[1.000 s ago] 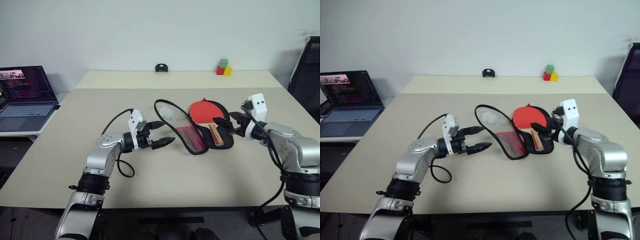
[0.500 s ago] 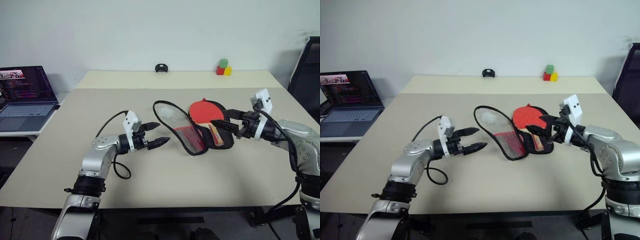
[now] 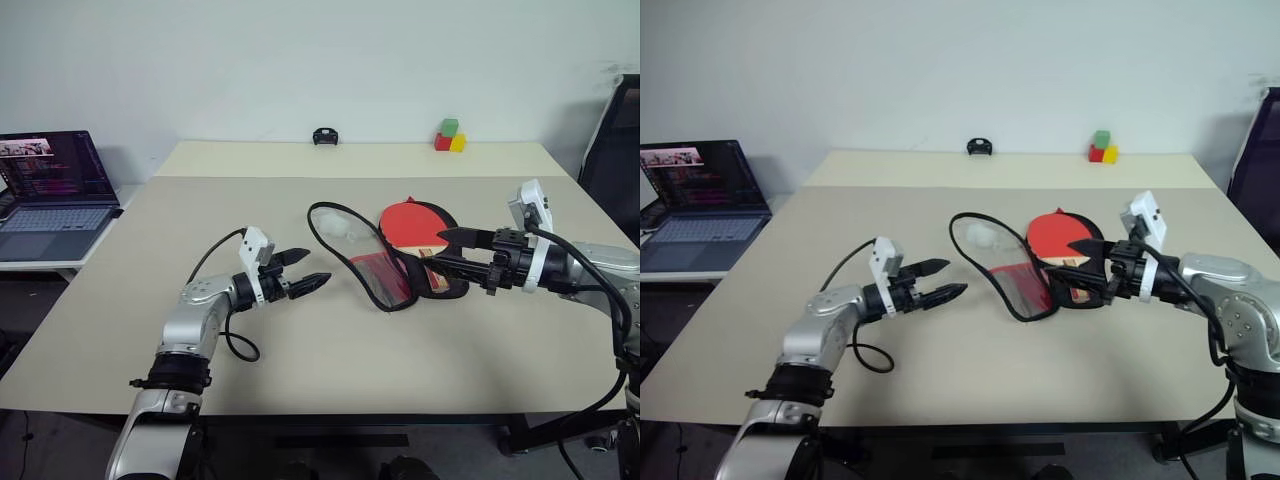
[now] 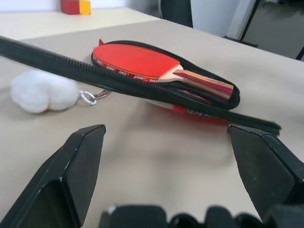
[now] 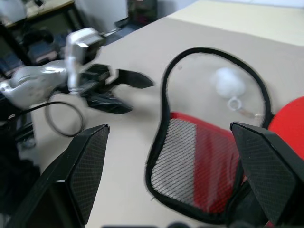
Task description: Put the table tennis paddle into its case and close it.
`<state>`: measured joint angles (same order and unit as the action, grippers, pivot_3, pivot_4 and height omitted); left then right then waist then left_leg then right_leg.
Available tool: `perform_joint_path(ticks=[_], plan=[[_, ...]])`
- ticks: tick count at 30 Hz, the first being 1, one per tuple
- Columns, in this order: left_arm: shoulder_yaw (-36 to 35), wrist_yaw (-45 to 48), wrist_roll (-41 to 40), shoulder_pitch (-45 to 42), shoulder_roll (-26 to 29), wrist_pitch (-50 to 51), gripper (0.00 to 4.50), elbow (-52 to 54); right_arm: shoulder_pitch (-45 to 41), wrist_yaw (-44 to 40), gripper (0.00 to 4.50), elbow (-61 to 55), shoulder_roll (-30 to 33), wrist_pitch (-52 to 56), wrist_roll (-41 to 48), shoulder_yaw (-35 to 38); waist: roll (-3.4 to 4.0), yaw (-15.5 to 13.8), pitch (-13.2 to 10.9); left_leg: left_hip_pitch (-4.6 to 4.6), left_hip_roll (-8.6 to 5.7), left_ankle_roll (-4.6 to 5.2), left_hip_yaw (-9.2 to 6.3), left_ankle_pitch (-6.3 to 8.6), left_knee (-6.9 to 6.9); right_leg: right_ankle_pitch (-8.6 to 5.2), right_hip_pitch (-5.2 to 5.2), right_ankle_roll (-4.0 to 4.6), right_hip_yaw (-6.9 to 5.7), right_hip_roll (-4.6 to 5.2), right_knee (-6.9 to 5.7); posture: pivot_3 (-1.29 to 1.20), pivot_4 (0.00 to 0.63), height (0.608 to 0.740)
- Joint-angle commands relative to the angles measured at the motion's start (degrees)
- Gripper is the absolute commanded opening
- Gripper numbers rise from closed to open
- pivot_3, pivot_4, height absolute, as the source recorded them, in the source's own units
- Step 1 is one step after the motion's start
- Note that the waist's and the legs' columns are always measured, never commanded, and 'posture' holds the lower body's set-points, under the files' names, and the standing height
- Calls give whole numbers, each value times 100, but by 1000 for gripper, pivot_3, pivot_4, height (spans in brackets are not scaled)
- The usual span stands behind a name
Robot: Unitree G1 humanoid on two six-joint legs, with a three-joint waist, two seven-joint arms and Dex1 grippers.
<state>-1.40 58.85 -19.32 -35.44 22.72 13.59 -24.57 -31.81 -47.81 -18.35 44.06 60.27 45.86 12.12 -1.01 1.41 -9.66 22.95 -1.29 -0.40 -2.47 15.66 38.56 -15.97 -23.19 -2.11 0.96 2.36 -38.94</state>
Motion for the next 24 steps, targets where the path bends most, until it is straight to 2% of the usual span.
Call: perform_joint_path(ticks=[1, 15, 24], plan=[[68, -39, 166, -459, -166, -354, 4500, -516, 13, -126, 4465, -295, 254, -20, 208, 177, -2, -6, -1, 0, 0, 0, 0, 0, 1, 0, 0, 0, 0, 0, 0, 0, 150, 740], [211, -102, 839, -2451, -1220, -1769, 4500, -3217, 169, 146, 4465, -513, 539, -41, 424, 428, -28, -44, -16, 10, -4, 1, -3, 0, 13, 0, 0, -1, -13, -5, 0, 0, 150, 740], [92, -570, 1105, -3509, -1977, -2420, 4500, -4332, 300, 409, 4465, -693, 694, 43, 623, 700, -47, -50, -28, 10, -4, 2, 0, 2, 13, -1, -1, -2, -14, -9, 0, 0, 150, 740]])
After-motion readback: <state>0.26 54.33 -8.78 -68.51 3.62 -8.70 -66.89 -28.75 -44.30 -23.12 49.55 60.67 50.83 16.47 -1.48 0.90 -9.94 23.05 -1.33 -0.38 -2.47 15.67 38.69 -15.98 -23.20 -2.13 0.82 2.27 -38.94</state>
